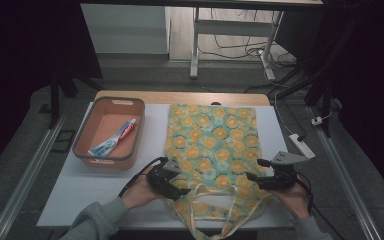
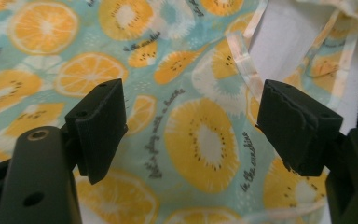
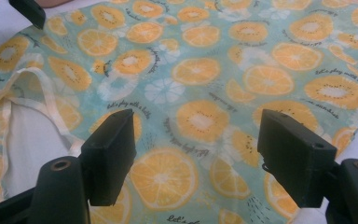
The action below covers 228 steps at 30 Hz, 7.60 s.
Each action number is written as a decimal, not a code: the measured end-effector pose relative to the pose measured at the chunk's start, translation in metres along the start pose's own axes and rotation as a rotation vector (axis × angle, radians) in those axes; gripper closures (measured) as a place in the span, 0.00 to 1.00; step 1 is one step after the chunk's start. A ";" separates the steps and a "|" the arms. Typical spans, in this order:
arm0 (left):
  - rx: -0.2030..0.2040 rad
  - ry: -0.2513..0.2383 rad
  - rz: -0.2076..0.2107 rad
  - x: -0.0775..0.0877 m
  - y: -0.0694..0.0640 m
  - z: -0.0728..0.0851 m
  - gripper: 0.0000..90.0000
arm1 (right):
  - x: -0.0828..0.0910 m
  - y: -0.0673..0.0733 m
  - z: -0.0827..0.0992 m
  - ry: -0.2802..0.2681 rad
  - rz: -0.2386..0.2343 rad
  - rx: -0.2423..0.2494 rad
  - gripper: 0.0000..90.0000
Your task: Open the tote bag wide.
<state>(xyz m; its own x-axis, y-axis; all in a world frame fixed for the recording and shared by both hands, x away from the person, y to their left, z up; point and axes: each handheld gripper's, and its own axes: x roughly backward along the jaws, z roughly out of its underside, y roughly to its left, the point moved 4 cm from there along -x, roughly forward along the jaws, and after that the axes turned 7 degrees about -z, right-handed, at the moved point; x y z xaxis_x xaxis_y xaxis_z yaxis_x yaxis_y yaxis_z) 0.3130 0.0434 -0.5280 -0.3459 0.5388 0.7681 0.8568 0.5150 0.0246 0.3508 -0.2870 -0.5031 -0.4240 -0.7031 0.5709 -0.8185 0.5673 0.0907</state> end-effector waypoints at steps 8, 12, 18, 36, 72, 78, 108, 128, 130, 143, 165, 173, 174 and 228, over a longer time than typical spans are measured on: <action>-0.054 0.080 0.013 -0.010 -0.003 0.007 0.26 | -0.002 0.001 0.001 0.011 -0.001 0.002 0.31; -0.088 0.099 0.020 -0.015 -0.006 0.014 0.41 | -0.002 0.001 0.001 0.012 0.003 0.004 0.31; -0.080 0.108 -0.012 -0.018 -0.004 0.019 0.83 | -0.001 0.001 0.002 0.015 0.006 0.004 0.31; 0.090 -0.169 0.006 0.033 0.032 -0.004 0.99 | 0.013 0.037 -0.017 0.104 -0.168 0.058 0.31; 0.221 -0.227 -0.097 0.045 0.089 -0.039 0.99 | -0.032 -0.014 -0.073 0.084 -0.026 0.096 1.00; 0.218 -0.161 -0.113 0.027 0.090 -0.041 0.98 | -0.063 -0.040 -0.052 0.176 -0.010 0.019 1.00; 0.207 -0.080 -0.119 0.002 0.090 -0.038 0.98 | -0.049 0.098 -0.067 0.215 -0.294 0.228 0.49; 0.208 -0.084 -0.097 0.005 0.090 -0.036 0.98 | -0.083 0.114 -0.051 0.336 -0.309 0.326 0.98; 0.211 -0.087 -0.087 0.005 0.090 -0.036 0.98 | -0.069 0.106 -0.070 0.253 -0.251 0.319 0.98; 0.206 -0.093 -0.061 0.005 0.086 -0.035 0.98 | -0.102 -0.011 -0.081 0.279 -0.067 0.137 0.99; 0.186 -0.092 -0.043 -0.001 0.080 -0.035 0.98 | -0.151 -0.006 -0.058 0.434 -0.236 0.165 0.43; 0.183 -0.098 -0.047 0.000 0.080 -0.035 0.98 | -0.153 0.008 -0.058 0.479 -0.299 0.226 0.98; 0.182 -0.101 -0.050 0.001 0.080 -0.035 0.98 | -0.152 0.009 -0.059 0.485 -0.289 0.234 0.98; 0.302 -0.244 -0.258 0.111 0.132 0.002 0.40 | -0.104 -0.003 -0.161 -0.066 -0.124 0.051 0.99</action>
<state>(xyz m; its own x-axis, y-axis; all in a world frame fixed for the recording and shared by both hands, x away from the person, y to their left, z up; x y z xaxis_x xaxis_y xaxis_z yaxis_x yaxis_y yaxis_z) 0.3867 0.1720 -0.4409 -0.6438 0.4906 0.5872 0.5942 0.8041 -0.0203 0.4593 -0.1465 -0.4311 -0.3411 -0.7941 0.5030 -0.8841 0.4528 0.1153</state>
